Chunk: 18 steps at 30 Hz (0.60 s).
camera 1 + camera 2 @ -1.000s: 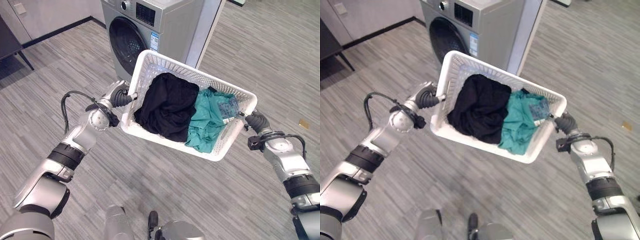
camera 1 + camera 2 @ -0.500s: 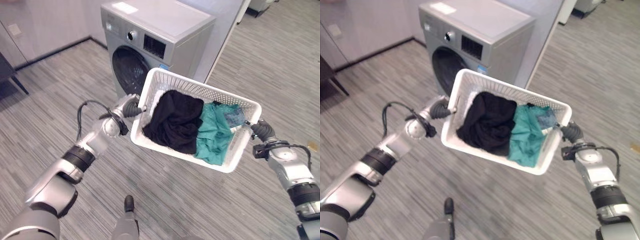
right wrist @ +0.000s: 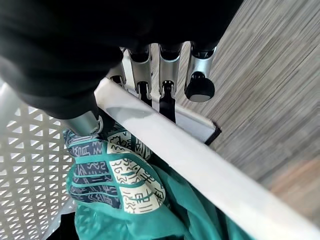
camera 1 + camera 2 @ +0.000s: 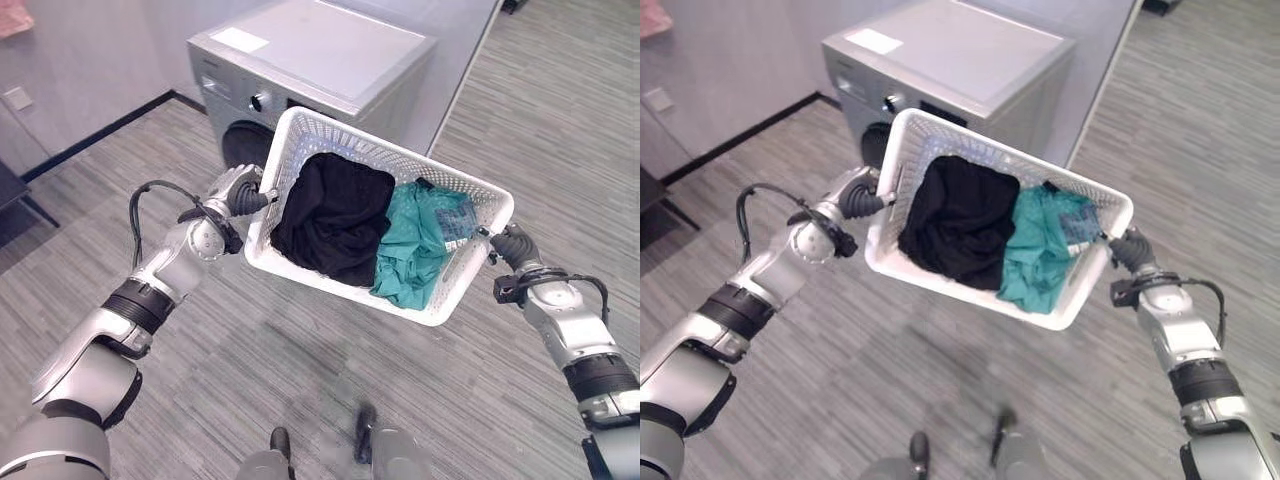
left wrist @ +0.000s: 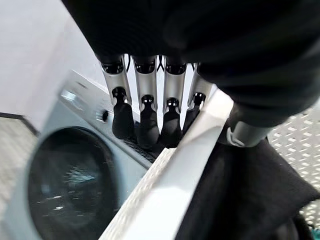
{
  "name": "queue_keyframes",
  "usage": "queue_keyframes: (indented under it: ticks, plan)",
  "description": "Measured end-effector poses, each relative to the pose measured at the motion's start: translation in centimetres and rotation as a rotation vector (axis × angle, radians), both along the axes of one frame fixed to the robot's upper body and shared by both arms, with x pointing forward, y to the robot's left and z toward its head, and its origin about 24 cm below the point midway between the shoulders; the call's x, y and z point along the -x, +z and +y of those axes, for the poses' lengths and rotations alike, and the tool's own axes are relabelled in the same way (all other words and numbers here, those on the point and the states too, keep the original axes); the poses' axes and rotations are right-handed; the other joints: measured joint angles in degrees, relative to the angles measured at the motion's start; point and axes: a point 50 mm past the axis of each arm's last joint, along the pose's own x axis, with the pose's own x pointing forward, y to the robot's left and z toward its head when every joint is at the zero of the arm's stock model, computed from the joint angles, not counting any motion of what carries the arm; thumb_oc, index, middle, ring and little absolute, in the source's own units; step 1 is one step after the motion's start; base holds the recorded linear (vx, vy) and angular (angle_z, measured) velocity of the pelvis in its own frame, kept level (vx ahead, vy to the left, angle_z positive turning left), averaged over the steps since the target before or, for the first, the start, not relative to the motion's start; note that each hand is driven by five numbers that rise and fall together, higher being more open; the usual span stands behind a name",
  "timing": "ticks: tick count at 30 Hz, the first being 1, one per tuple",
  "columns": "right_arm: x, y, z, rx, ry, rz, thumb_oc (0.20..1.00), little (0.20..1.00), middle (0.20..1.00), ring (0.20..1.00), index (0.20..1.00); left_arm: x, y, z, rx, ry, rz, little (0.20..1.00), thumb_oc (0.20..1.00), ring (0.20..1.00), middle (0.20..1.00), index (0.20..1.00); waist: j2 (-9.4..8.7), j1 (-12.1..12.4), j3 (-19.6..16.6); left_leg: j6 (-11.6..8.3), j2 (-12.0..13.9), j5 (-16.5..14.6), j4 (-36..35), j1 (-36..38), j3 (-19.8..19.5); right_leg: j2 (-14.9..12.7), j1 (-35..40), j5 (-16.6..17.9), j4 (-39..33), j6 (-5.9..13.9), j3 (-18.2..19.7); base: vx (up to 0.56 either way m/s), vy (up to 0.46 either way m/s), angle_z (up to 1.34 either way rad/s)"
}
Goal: Grab the laundry basket,head to the washer,open it,put in the laundry and shut it.
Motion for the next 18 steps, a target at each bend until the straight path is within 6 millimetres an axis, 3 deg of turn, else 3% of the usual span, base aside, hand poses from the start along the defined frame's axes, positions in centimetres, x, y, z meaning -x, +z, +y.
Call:
queue_keyframes:
  ticks: [1, 2, 3, 5, 6, 7, 8, 10, 11, 12, 13, 15, 18]
  plan:
    - [0.0, 0.0, 0.0, 0.001, 0.002, 0.002, 0.200, 0.200, 0.200, 0.200, 0.200, 0.1, -0.3, 0.1, -0.001, 0.001, 0.009, 0.200, 0.200, 0.200, 0.200, 0.200, -0.60, -0.2, -0.3, -1.09, -0.3, -0.6, -0.3, 1.1, -0.2, -0.2, -0.4, 0.8, -1.8, 0.60, -0.5, 0.22, -0.052, 0.33]
    - [0.0, 0.0, -0.1, 0.009, 0.000, 0.005, 0.200, 0.200, 0.200, 0.200, 0.200, 0.2, -0.8, 0.0, 0.005, -0.001, 0.023, 0.200, 0.200, 0.200, 0.200, 0.200, -2.13, -1.3, -1.0, -3.93, -1.0, -2.5, -0.9, 3.8, -1.8, -1.7, -0.3, 2.9, -0.4, -0.29, -0.6, 0.20, -0.057, 0.52]
    - [0.1, -0.1, -0.4, 0.017, -0.006, 0.014, 0.200, 0.200, 0.200, 0.200, 0.200, 0.2, -1.1, -0.3, 0.010, -0.007, 0.032, 0.200, 0.200, 0.200, 0.200, 0.200, -1.34, -2.2, -1.2, -5.12, -0.2, -4.1, -0.8, 5.2, -3.0, -1.0, -0.4, 4.1, 2.2, -0.32, -1.0, 0.33, -0.116, 0.62]
    - [0.2, 0.3, -0.7, 0.033, -0.014, 0.013, 0.200, 0.200, 0.200, 0.200, 0.200, 0.2, -0.7, -0.7, 0.020, -0.020, 0.017, 0.200, 0.200, 0.200, 0.200, 0.200, -0.38, -1.7, -1.8, -5.06, 1.4, -5.0, 2.1, 4.5, -2.9, 1.6, 0.0, 6.1, 2.2, -0.60, -1.2, 0.39, -0.192, 0.22]
    - [-0.2, 0.8, -0.5, 0.030, -0.007, 0.005, 0.200, 0.200, 0.200, 0.200, 0.200, 0.0, -0.8, -0.5, 0.047, 0.001, 0.023, 0.200, 0.200, 0.200, 0.200, 0.200, 0.07, -1.6, -1.6, -7.11, 2.7, -4.5, 11.0, 2.9, -1.1, 3.5, 1.9, 3.9, 2.7, -4.64, -2.8, 0.29, -0.258, 0.05]
    - [-0.1, 0.8, -0.6, 0.031, -0.007, 0.007, 0.200, 0.200, 0.200, 0.200, 0.200, -0.1, -1.2, -0.5, 0.056, 0.010, 0.036, 0.200, 0.200, 0.200, 0.200, 0.200, -0.05, -1.6, -1.5, -7.56, 3.8, -4.4, 16.2, 1.5, -1.0, 4.5, 3.5, 3.3, 2.3, -5.85, -2.9, 0.19, -0.286, 0.11]
    - [-0.1, 0.9, -0.6, 0.036, -0.007, 0.003, 0.200, 0.200, 0.200, 0.200, 0.200, 0.0, -2.1, -0.4, 0.063, 0.018, 0.063, 0.200, 0.200, 0.200, 0.200, 0.200, -0.35, -1.5, -1.5, -9.69, 5.6, -4.4, 27.7, -1.6, -2.0, 5.9, 6.9, 3.7, 1.6, -9.35, -3.1, 0.19, -0.275, 0.12]
    - [-0.4, 1.6, -0.6, 0.044, -0.005, -0.016, 0.200, 0.200, 0.200, 0.200, 0.200, 0.2, -2.1, -0.3, 0.076, 0.015, 0.057, 0.200, 0.200, 0.200, 0.200, 0.200, 0.63, -1.5, -1.7, -13.46, 8.2, 2.7, 46.5, -8.4, -3.1, 8.8, 9.4, 1.7, 1.4, -12.21, -3.7, 0.20, -0.225, -0.10]
    - [-0.4, 1.6, -0.5, 0.041, -0.003, -0.017, 0.200, 0.200, 0.200, 0.200, 0.200, 0.3, -1.7, -0.2, 0.084, 0.014, 0.045, 0.200, 0.200, 0.200, 0.200, 0.200, 0.37, -1.1, -1.7, -13.63, 8.3, 2.8, 50.7, -10.3, -3.3, 9.5, 10.2, 0.9, 1.4, -12.74, -3.4, 0.19, -0.192, -0.29]
    - [-0.6, 1.9, -0.4, 0.043, 0.001, -0.027, 0.200, 0.200, 0.200, 0.200, 0.200, 0.2, -1.0, 0.0, 0.105, 0.020, 0.020, 0.200, 0.200, 0.200, 0.200, 0.200, -0.20, -0.8, -1.6, -12.73, 8.2, 4.6, 57.2, -14.5, -2.4, 10.8, 11.2, 0.0, 1.5, -14.72, -2.3, 0.23, -0.162, -0.34]
    - [-0.8, 2.1, -0.2, 0.041, 0.005, -0.034, 0.200, 0.200, 0.200, 0.200, 0.200, 0.2, -0.9, 0.1, 0.108, 0.024, 0.015, 0.200, 0.200, 0.200, 0.200, 0.200, -0.33, -0.7, -1.6, -12.28, 8.8, 4.7, 60.2, -16.2, -1.2, 11.5, 12.0, 0.4, 1.2, -14.70, -2.0, 0.21, -0.120, -0.36]
    - [-0.9, 2.2, 0.0, 0.044, 0.012, -0.034, 0.200, 0.200, 0.200, 0.200, 0.200, 0.2, -0.9, 0.3, 0.107, 0.035, 0.020, 0.200, 0.200, 0.200, 0.200, 0.200, -1.90, -0.9, -1.3, -12.01, 11.1, 4.6, 59.0, -18.3, 2.1, 12.0, 15.3, 0.9, -1.5, -15.66, -0.9, 0.13, -0.066, -0.22]
    - [-1.2, 2.4, 0.3, 0.040, 0.011, -0.045, 0.200, 0.200, 0.200, 0.200, 0.200, 0.2, -0.9, 0.5, 0.109, 0.042, 0.023, 0.200, 0.200, 0.200, 0.200, 0.200, -3.89, -0.4, -0.7, -12.07, 12.5, 4.5, 51.9, -19.8, 2.1, 11.8, 17.0, 1.0, -1.9, -15.67, -0.1, 0.15, 0.027, -0.30]
